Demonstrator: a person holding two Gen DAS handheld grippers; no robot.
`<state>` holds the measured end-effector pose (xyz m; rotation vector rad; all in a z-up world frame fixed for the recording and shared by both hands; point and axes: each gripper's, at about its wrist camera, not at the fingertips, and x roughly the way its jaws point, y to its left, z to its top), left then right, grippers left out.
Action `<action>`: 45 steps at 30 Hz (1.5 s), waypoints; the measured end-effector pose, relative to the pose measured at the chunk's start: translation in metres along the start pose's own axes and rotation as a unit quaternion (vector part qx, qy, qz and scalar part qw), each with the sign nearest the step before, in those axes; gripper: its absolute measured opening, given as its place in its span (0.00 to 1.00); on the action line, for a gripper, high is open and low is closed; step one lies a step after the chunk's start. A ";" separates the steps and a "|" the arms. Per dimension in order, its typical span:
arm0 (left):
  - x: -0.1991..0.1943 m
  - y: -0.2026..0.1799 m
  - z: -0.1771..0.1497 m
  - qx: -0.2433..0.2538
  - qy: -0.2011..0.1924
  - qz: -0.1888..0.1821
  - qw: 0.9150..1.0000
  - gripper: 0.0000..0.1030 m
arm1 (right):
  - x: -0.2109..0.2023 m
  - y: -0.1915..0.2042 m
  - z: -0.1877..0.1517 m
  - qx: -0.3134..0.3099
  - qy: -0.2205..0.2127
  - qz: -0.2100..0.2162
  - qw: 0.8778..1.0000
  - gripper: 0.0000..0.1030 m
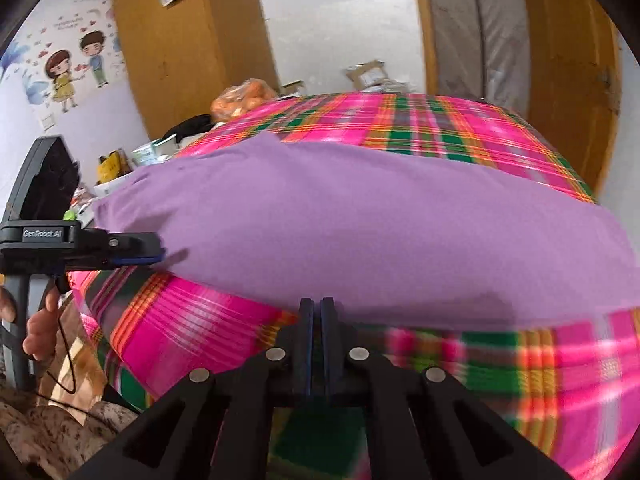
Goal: Fold clothes
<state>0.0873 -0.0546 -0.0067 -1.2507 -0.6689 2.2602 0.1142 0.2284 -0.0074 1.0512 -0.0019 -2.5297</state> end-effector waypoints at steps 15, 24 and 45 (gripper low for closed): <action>0.006 0.007 0.000 -0.027 -0.008 -0.022 0.999 0.34 | -0.029 -0.082 -0.016 0.070 -0.033 -0.137 0.988 0.04; -0.002 0.016 -0.005 -0.030 -0.006 -0.043 0.999 0.34 | -0.046 -0.105 -0.005 0.108 -0.063 -0.156 0.980 0.04; -0.018 0.038 -0.013 -0.023 0.003 -0.094 0.995 0.34 | 0.002 -0.018 0.018 0.044 -0.016 -0.073 0.996 0.05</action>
